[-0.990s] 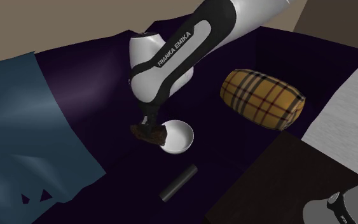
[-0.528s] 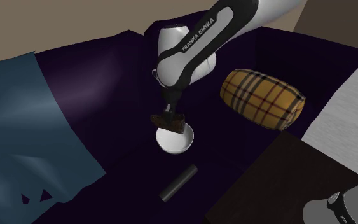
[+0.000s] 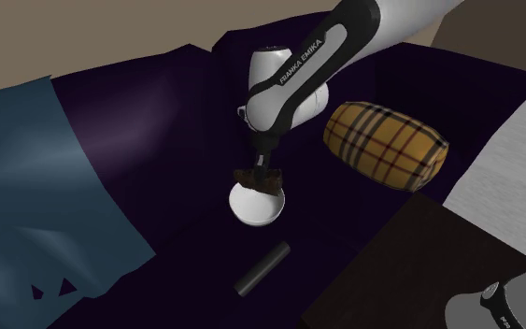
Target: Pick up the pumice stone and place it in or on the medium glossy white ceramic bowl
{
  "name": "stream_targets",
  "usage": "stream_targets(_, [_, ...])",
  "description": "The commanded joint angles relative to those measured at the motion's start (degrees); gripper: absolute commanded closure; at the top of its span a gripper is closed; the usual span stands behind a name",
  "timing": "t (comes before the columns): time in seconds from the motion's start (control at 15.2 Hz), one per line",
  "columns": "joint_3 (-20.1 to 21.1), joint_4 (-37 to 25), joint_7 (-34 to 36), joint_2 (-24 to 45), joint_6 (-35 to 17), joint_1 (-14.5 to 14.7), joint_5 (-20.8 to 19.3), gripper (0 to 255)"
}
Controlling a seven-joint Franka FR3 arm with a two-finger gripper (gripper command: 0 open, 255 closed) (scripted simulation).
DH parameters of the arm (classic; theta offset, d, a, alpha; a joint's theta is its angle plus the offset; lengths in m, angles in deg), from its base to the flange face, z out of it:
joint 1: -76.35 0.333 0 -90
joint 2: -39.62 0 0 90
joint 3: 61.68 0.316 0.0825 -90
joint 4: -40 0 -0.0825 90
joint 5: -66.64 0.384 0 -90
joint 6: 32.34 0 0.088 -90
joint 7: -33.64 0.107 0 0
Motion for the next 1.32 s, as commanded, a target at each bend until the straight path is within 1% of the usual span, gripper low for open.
stream_targets(0.0, [-0.38, -0.26, 0.12, 1.38, -1.13, 0.27, -0.46, 255])
stream_targets(0.46, [-1.82, -1.28, 0.67, 6.43, -5.10, 1.42, -1.96, 255])
stream_targets(0.99, [-1.83, -1.28, 0.67, 6.43, -5.10, 1.43, -1.96, 255])
stream_targets(1.06, [-1.83, -1.27, 0.67, 6.43, -5.10, 1.43, -1.96, 0])
stream_targets(1.25, [-1.83, -1.27, 0.67, 6.43, -5.11, 1.43, -1.96, 0])
